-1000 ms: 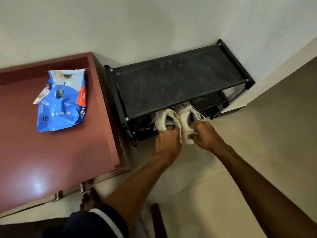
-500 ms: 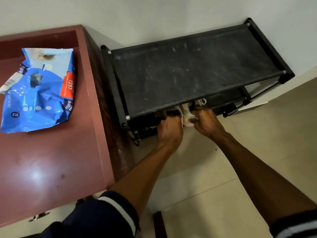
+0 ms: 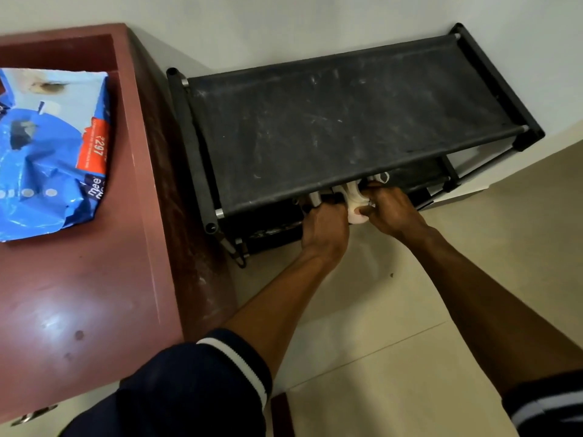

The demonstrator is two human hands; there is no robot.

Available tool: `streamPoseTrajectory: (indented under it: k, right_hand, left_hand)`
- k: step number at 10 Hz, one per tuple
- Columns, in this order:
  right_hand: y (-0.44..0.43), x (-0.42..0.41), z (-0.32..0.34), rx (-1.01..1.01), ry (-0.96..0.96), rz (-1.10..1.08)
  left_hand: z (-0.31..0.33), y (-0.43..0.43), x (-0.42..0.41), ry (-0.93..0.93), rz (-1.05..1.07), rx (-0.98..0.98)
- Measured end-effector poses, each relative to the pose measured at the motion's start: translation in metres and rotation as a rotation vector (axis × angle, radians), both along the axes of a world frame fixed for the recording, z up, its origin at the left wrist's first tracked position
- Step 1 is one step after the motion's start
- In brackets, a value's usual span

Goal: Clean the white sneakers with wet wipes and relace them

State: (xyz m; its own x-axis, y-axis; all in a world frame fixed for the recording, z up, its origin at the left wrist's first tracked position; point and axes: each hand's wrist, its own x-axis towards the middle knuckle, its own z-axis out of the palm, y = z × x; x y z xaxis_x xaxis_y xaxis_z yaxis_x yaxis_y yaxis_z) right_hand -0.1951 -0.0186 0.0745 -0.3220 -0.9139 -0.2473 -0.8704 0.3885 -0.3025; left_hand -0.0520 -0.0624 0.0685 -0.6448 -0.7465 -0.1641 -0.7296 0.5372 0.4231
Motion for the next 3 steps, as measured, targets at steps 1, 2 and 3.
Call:
streamPoseTrajectory:
  k: [1,2,3]
  right_hand:
    - [-0.003,-0.003,0.003,0.056,0.039,0.022]
    - [-0.003,0.001,0.007,0.073,0.062,0.005]
    - [0.000,0.008,0.014,0.030,0.074,-0.022]
  left_hand:
    - [-0.002,0.002,-0.003,-0.064,-0.047,-0.022]
    - [0.000,0.004,0.000,-0.078,-0.054,-0.072]
    - [0.007,0.004,0.005,-0.084,-0.071,-0.156]
